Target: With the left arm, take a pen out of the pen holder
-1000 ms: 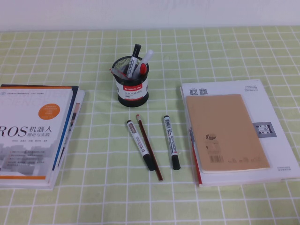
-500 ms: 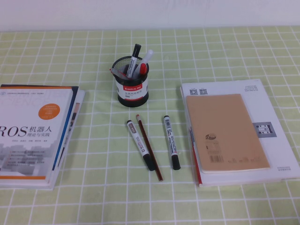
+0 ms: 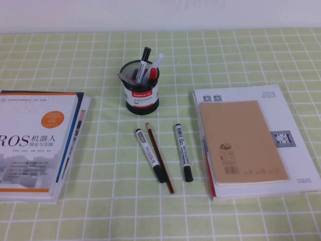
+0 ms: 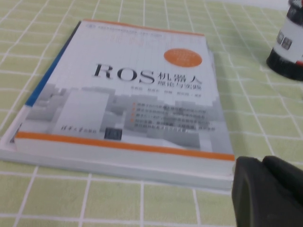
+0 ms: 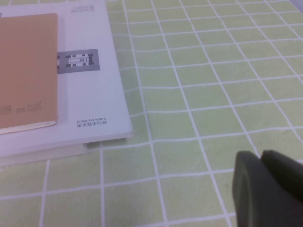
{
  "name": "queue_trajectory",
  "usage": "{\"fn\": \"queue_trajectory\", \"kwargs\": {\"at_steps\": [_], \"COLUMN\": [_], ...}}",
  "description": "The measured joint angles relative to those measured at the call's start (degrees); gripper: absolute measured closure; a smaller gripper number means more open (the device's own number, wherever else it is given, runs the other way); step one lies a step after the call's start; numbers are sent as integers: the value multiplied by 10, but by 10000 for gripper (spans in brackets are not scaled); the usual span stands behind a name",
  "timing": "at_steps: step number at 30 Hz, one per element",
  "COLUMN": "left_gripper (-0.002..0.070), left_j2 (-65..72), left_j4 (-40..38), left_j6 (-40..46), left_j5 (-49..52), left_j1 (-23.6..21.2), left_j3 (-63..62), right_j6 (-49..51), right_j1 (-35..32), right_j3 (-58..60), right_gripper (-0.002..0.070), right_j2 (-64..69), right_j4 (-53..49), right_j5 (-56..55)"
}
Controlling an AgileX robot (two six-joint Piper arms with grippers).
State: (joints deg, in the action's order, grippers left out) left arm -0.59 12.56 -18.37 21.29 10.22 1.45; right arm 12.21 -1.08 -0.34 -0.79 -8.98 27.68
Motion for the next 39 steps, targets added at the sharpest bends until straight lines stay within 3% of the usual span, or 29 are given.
{"fn": "queue_trajectory", "kwargs": {"at_steps": [9, 21, 31, 39], "left_gripper": [677, 677, 677, 677], "left_j2": [0, 0, 0, -2], "left_j4": [2, 7, 7, 6], "left_j6": [0, 0, -2, -3], "left_j5": [-98, -357, -404, -590], "left_j1": [0, 0, 0, 0], "left_j3": [0, 0, 0, 0], "right_j6": [0, 0, 0, 0], "right_j1": [0, 0, 0, 0], "right_j3": [0, 0, 0, 0], "right_gripper": [689, 689, 688, 689], "right_j2": [0, 0, 0, 0], "right_j4": [0, 0, 0, 0], "right_j5": [0, 0, 0, 0]}}
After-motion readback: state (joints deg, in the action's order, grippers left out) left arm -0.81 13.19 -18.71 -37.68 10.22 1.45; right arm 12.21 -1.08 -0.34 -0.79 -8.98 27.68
